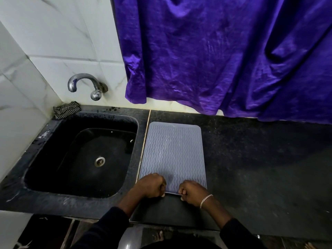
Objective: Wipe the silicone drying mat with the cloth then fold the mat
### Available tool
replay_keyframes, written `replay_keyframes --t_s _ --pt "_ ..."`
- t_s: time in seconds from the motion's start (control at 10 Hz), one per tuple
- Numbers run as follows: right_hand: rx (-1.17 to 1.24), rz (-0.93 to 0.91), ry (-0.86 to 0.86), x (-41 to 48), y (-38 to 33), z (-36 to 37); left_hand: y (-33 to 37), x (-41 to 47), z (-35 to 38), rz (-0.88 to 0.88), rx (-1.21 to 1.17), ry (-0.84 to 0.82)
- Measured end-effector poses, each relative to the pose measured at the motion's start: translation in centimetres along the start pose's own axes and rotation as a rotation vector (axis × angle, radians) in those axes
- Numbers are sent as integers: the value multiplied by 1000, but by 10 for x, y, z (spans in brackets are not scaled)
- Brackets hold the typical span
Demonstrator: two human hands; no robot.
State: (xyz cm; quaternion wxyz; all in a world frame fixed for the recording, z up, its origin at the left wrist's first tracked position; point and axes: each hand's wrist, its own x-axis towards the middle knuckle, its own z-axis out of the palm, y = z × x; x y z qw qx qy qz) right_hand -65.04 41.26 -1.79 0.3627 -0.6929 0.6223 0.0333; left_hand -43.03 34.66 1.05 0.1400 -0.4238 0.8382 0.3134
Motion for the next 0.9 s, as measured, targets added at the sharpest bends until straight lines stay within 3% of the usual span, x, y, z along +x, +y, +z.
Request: replay_keyframes --t_s 0.2,0.4,0.6,0.9 --pt "33 13 -19 -1 0 0 0 1 2 12 12 -32" --pt "147 -31 104 -3 1 -13 -1 1 -6 29 16 34" --pt "181 -71 381 -4 0 -37 5 9 -21 79 113 326" --pt "-67 -40 712 -3 1 -94 32 32 -65 156 258 736"
